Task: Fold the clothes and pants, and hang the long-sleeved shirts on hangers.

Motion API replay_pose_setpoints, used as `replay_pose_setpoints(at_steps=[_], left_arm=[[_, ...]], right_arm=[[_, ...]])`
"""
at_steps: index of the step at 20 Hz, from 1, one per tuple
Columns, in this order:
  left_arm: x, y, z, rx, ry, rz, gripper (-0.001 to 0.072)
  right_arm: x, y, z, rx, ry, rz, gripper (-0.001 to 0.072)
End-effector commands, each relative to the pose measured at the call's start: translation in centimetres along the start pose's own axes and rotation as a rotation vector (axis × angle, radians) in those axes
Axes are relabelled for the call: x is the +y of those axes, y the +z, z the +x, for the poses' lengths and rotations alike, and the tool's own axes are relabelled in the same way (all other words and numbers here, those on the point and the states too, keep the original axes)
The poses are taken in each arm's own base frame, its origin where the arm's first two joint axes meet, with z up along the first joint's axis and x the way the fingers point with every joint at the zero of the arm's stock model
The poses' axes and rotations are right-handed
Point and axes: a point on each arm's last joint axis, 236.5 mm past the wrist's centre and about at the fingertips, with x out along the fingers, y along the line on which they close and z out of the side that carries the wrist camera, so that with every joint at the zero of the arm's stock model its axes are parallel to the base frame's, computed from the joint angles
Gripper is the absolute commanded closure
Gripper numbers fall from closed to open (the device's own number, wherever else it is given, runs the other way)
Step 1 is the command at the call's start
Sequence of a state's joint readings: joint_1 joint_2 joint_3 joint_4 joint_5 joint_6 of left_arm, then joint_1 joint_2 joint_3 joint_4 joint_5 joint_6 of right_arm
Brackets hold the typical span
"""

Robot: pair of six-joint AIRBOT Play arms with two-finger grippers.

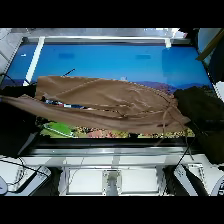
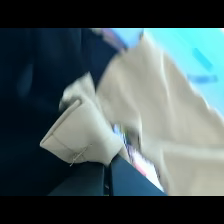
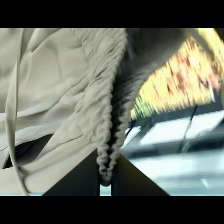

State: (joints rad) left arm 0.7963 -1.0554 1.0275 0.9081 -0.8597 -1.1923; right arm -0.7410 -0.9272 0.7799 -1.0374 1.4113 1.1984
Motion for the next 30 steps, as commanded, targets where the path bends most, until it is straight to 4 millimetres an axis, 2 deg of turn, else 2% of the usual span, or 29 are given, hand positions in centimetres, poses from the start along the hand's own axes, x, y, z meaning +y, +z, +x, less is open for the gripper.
replay_pose_setpoints(at_steps=[1,3,5,8,11,13,16,21,22,23,24,25,27,28,30], left_arm=[[-3.8,5.7,4.2,-0.15,0.079,0.113,0.0701],[-4.8,7.3,7.7,-0.125,0.137,0.153,0.0701],[-5.2,7.6,10.8,-0.068,0.191,0.223,0.0702],[-8.3,7.7,15.5,-0.047,0.155,0.278,0.0701],[-10.3,6.2,19.6,-0.013,0.134,0.315,0.0701],[-9.7,5.4,21.5,-0.007,0.168,0.293,0.0702],[-9.1,5.2,23.5,-0.041,0.174,0.253,0.0701],[-10.0,4.1,25.9,-0.061,0.141,0.271,0.0698],[-10.2,3.7,26.2,-0.052,0.137,0.27,0.0616],[-10.4,3.4,26.2,-0.044,0.134,0.269,0.0218],[-10.6,3.5,26.0,-0.042,0.134,0.273,-0.0006],[-10.7,3.9,25.4,-0.037,0.139,0.273,-0.0013],[-11.2,5.5,23.2,-0.04,0.15,0.298,-0.0013],[-11.5,6.6,21.4,-0.049,0.154,0.312,-0.001],[-12.5,8.3,17.6,-0.064,0.157,0.348,-0.0007]], right_arm=[[3.0,5.4,1.4,-0.152,-0.009,0.014,0.0695],[3.4,8.2,1.8,-0.206,-0.011,0.054,0.0694],[3.1,10.0,2.3,-0.211,-0.007,0.102,0.0694],[3.8,12.3,3.8,-0.192,0.034,0.133,0.0694],[5.1,14.8,5.9,-0.208,0.04,0.103,0.0693],[5.8,16.4,7.4,-0.226,0.042,0.118,0.0694],[5.4,18.6,8.9,-0.266,0.043,0.205,0.0694],[4.2,18.8,10.9,-0.249,0.032,0.256,0.0693],[4.2,19.0,10.8,-0.255,0.034,0.26,0.0693],[4.3,19.1,10.8,-0.258,0.038,0.263,0.0693],[4.4,19.1,10.7,-0.26,0.042,0.265,0.0691],[4.5,19.2,10.6,-0.263,0.044,0.264,0.0627],[5.1,19.2,10.0,-0.247,0.052,0.242,0.0281],[5.6,19.4,9.4,-0.237,0.051,0.211,0.0248],[6.2,19.4,7.7,-0.198,0.011,0.084,0.0248]])
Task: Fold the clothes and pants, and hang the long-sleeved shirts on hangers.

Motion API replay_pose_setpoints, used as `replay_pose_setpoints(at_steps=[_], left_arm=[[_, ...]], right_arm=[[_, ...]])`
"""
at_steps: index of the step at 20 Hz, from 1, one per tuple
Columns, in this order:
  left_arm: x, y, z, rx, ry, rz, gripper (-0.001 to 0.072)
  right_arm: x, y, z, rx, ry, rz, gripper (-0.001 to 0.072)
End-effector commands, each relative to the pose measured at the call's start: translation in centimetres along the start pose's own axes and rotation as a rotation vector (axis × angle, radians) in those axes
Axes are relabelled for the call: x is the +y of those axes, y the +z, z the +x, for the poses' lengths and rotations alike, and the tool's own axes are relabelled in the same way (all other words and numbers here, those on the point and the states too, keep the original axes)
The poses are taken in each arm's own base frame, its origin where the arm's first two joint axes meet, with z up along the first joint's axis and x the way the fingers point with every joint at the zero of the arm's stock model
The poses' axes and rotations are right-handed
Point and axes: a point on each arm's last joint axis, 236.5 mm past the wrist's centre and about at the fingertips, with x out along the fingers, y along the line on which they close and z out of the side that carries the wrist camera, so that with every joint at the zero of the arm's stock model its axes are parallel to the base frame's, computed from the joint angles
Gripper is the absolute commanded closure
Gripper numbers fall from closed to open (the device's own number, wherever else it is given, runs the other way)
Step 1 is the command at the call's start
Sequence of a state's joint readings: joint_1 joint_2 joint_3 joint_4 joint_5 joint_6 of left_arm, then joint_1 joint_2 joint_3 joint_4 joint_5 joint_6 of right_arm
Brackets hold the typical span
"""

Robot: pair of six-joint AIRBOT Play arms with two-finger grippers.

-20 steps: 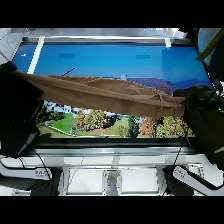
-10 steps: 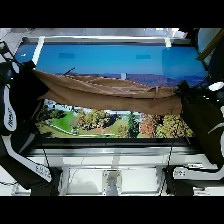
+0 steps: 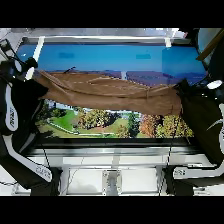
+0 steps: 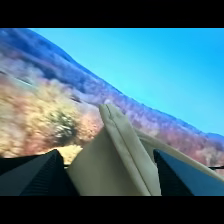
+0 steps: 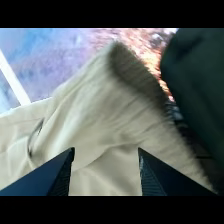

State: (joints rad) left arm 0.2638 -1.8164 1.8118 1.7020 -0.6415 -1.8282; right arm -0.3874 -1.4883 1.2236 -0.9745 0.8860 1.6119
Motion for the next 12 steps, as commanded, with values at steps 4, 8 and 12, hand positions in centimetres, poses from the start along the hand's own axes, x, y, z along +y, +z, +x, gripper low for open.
replay_pose_setpoints(at_steps=[4,8,12], left_arm=[[-2.5,4.8,-11.1,-0.035,-0.028,0.119,-0.0006],[-9.2,4.7,-14.3,-0.061,-0.131,0.207,-0.0005],[-18.8,1.2,-16.1,-0.058,-0.274,0.449,-0.0005]], right_arm=[[-2.2,1.4,-6.7,0.07,-0.261,-0.331,0.0249],[-6.2,-1.7,-8.5,0.258,-0.349,-0.354,0.0246],[-6.3,-4.3,-5.9,0.435,-0.054,-0.209,0.0102]])
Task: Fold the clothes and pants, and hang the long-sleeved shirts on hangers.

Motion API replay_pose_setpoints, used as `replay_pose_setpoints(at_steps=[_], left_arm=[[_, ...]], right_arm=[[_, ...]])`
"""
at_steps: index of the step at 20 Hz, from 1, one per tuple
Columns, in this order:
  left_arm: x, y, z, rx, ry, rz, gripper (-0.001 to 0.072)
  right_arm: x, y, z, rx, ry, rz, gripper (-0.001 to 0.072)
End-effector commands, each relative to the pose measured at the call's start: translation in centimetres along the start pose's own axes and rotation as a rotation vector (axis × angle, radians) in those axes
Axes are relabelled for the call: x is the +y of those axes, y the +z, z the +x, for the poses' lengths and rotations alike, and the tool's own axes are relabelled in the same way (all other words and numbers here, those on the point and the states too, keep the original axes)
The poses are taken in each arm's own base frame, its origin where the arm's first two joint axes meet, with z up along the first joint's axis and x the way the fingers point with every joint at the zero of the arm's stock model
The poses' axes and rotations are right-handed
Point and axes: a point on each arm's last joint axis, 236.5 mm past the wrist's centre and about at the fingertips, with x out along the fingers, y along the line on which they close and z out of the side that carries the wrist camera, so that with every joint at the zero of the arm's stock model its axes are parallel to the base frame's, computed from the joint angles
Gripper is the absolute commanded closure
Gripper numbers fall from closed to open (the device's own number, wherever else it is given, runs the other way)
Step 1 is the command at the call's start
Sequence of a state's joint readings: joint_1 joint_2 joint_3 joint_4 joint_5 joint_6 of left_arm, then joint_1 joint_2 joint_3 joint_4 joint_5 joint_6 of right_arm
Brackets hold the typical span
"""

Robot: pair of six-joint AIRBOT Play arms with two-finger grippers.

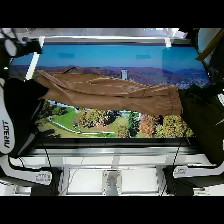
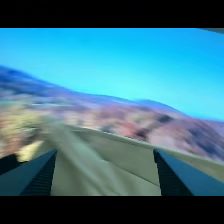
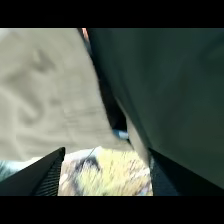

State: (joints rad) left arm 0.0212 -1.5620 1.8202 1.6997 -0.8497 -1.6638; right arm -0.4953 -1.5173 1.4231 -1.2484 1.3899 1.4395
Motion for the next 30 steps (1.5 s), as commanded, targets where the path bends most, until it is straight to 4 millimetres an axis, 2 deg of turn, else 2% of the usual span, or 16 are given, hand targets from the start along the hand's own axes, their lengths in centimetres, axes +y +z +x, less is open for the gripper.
replay_pose_setpoints(at_steps=[1,2,4,6,9,13,16,19,21,23,28,30], left_arm=[[-8.7,-0.4,-1.2,-0.008,-0.127,0.239,-0.0005],[-11.0,-0.6,-1.7,-0.015,-0.161,0.289,-0.0005],[-14.2,-1.0,-2.5,-0.023,-0.206,0.33,-0.0005],[-15.8,-1.2,-3.0,-0.025,-0.232,0.345,-0.0005],[-17.0,-1.7,-3.1,-0.016,-0.254,0.344,-0.0005],[-16.9,-2.5,-3.1,0.02,-0.252,0.324,-0.0005],[-16.9,-2.6,-3.1,0.024,-0.252,0.324,-0.0005],[-16.9,-2.6,-3.1,0.025,-0.252,0.324,-0.0005],[-16.9,-2.6,-3.1,0.025,-0.252,0.324,-0.0005],[-16.8,-2.6,-3.1,0.025,-0.251,0.325,-0.0005],[-16.8,-2.6,-3.0,0.025,-0.251,0.325,-0.0005],[-16.8,-2.6,-3.0,0.025,-0.251,0.325,-0.0005]], right_arm=[[0.5,-0.8,1.7,0.086,0.208,0.024,0.0074],[0.1,-0.4,2.5,0.085,0.211,0.037,0.0074],[-0.3,-1.5,4.2,0.155,0.23,0.026,0.0074],[-0.4,-3.1,5.6,0.243,0.259,0.001,0.0075],[-0.9,-2.7,7.0,0.233,0.259,-0.005,0.0076],[-0.1,-3.1,7.5,0.259,0.295,-0.015,0.0078],[1.3,-3.4,7.9,0.278,0.298,-0.05,0.0087],[2.4,-1.9,9.1,0.214,0.264,-0.086,0.0087],[2.2,-0.1,9.7,0.137,0.233,-0.085,0.0086],[1.6,0.9,9.8,0.096,0.217,-0.066,0.0087],[-0.9,0.6,9.7,0.11,0.156,-0.044,0.0087],[-1.2,0.4,9.7,0.117,0.146,-0.048,0.0087]])
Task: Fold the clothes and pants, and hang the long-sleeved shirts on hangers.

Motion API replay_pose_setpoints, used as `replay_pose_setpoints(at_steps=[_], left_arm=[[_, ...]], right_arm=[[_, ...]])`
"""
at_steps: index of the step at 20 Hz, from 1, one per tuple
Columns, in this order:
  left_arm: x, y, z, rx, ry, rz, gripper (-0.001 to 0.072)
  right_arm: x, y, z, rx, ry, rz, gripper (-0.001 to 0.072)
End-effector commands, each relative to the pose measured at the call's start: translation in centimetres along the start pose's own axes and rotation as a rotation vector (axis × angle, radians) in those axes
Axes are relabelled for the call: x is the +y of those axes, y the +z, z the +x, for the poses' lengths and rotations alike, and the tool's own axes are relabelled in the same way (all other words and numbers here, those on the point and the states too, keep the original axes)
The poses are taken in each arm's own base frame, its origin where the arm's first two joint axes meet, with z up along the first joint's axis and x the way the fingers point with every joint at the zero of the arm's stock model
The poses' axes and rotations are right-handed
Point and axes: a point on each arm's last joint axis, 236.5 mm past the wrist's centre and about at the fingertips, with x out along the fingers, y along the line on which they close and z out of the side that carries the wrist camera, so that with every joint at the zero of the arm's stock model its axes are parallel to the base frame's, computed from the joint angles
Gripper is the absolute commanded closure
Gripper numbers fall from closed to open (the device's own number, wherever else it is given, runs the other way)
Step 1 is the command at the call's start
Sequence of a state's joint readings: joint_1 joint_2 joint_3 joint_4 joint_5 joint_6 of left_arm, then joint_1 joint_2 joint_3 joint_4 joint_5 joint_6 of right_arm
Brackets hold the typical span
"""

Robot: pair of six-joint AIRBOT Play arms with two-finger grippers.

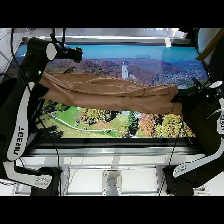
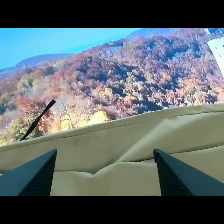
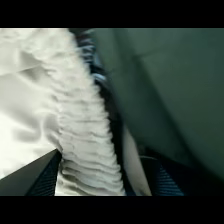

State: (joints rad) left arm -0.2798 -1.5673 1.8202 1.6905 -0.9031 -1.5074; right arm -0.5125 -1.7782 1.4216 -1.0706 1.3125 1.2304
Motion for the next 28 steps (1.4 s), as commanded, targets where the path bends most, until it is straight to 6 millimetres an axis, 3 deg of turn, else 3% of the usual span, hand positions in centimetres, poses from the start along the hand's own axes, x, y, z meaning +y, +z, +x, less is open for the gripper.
replay_pose_setpoints(at_steps=[1,6,7,10,11,13,14,16,18,20,22,24,26,28], left_arm=[[0.0,0.0,0.0,0.0,0.0,0.001,-0.0005],[0.0,0.0,0.0,0.0,0.0,0.001,-0.0005],[0.0,0.0,0.0,0.0,0.0,0.001,-0.0005],[-0.1,0.0,0.0,-0.001,-0.001,0.001,0.0032],[-0.2,0.0,0.0,-0.001,-0.003,0.002,0.0168],[-1.0,0.1,0.1,-0.001,-0.024,-0.002,0.0575],[-2.3,0.0,0.3,0.002,-0.06,-0.018,0.0693],[-6.0,-0.8,1.5,0.029,-0.161,-0.062,0.0696],[-11.6,-2.7,3.5,0.09,-0.297,-0.11,0.0696],[-18.5,-5.8,5.7,0.182,-0.427,-0.13,0.0696],[-24.7,-9.7,7.4,0.269,-0.504,-0.092,0.0696],[-29.9,-12.5,8.4,0.3,-0.547,-0.041,0.0696],[-33.9,-14.0,8.8,0.291,-0.581,-0.009,0.0696],[-36.5,-15.3,8.8,0.292,-0.602,0.017,0.0696]], right_arm=[[-1.1,0.0,-0.1,-0.001,-0.036,0.005,0.0087],[0.4,-1.4,2.1,0.084,0.055,0.032,0.0089],[0.8,-1.7,2.9,0.109,0.064,0.01,0.0138],[2.7,-1.4,3.7,0.102,0.093,-0.026,0.0501],[3.5,-1.1,3.5,0.089,0.12,-0.038,0.0623],[5.2,-0.6,2.3,0.079,0.173,-0.047,0.0675],[6.1,-0.2,1.4,0.069,0.194,-0.06,0.0692],[8.9,1.0,-1.5,0.012,0.252,-0.101,0.0692],[12.5,2.7,-5.3,-0.085,0.328,-0.151,0.0693],[16.7,3.7,-9.7,-0.177,0.405,-0.227,0.0693],[19.9,3.7,-12.1,-0.208,0.411,-0.279,0.0693],[23.2,3.1,-12.7,-0.193,0.419,-0.322,0.0694],[26.7,2.1,-12.5,-0.179,0.426,-0.394,0.0694],[29.9,1.4,-11.7,-0.182,0.42,-0.457,0.0693]])
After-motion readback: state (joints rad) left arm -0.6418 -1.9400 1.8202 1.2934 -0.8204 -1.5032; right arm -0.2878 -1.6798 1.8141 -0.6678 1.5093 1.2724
